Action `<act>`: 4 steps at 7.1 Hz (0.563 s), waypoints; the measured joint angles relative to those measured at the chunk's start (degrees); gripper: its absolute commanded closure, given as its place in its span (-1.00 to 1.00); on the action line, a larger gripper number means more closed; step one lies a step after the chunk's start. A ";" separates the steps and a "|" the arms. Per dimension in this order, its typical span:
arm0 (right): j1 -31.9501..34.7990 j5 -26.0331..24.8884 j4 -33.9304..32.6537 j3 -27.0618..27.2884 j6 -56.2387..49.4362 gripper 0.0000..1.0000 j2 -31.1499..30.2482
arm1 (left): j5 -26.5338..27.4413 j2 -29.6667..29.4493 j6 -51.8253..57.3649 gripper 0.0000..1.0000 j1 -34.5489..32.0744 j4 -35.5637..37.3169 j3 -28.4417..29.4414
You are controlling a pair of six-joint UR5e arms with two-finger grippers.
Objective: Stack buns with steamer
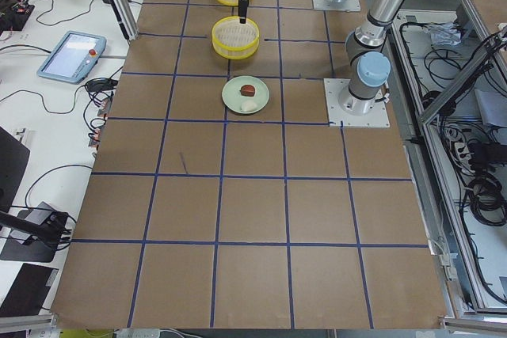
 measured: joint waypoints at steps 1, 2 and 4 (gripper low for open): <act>-0.22 -0.02 -0.20 0.00 -0.30 -1.00 0.03 | 0.01 -0.03 0.63 -1.00 0.65 -0.45 -1.39; -1.01 -0.08 -1.76 0.03 -1.87 -1.00 0.10 | 0.02 -0.60 1.27 -1.00 1.85 1.17 -4.43; -7.47 -0.10 -6.24 0.97 -7.83 -1.00 1.03 | 0.08 -1.76 4.32 -1.00 5.33 7.90 -11.50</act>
